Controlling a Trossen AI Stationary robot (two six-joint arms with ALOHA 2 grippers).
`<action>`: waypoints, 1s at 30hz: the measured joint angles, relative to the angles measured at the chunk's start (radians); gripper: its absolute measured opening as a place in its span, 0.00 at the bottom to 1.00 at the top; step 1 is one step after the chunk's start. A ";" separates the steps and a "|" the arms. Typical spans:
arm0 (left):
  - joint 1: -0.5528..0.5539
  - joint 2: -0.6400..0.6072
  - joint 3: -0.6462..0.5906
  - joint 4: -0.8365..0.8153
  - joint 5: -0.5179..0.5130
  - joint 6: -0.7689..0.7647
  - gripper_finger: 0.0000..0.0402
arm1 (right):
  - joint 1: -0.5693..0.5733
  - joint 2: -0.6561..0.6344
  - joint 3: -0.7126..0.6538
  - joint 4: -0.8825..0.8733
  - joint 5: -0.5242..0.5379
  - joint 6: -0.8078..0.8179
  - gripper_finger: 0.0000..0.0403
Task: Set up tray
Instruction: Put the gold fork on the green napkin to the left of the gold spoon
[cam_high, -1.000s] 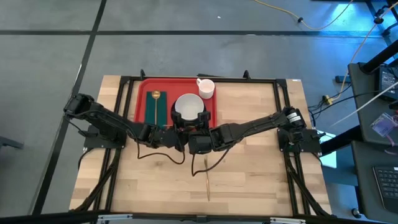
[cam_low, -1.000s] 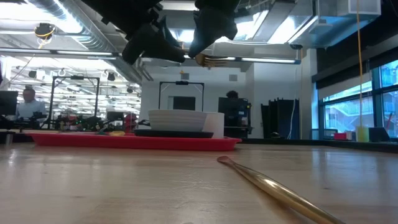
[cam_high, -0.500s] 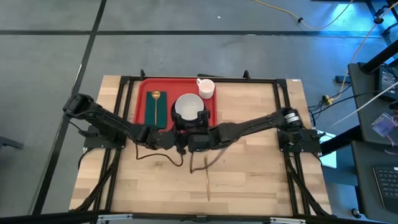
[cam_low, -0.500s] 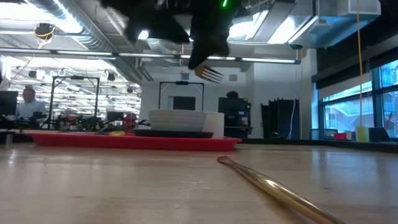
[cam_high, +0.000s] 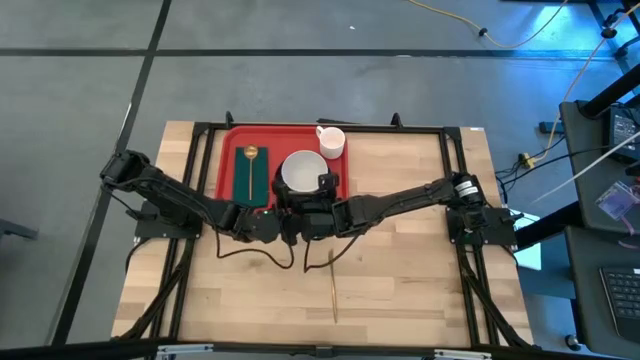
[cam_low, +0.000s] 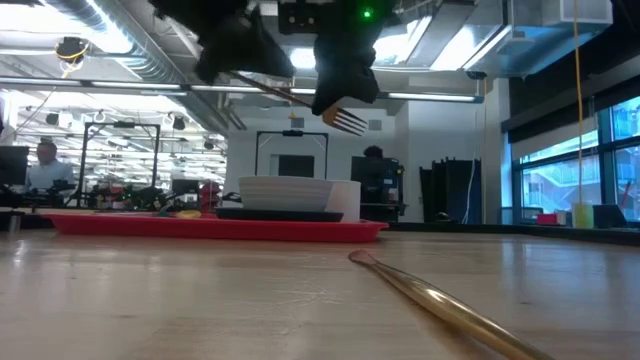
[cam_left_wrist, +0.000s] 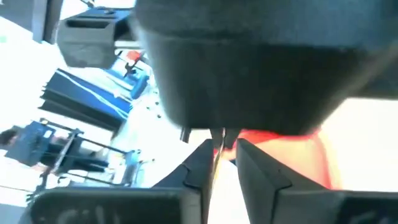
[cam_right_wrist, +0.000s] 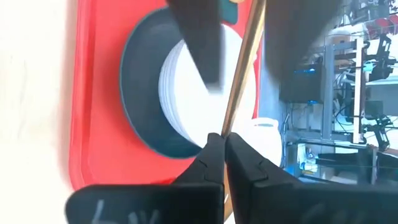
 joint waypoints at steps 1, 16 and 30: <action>-0.012 -0.012 0.000 -0.033 -0.004 -0.020 0.19 | 0.002 0.000 0.000 -0.013 0.001 0.004 0.00; -0.061 -0.245 -0.023 -0.319 0.138 -0.271 0.43 | 0.059 -0.014 0.002 -0.041 0.016 0.037 0.00; -0.007 -0.205 -0.025 -0.323 0.093 -0.241 0.38 | 0.075 -0.016 0.002 -0.025 0.031 0.021 0.00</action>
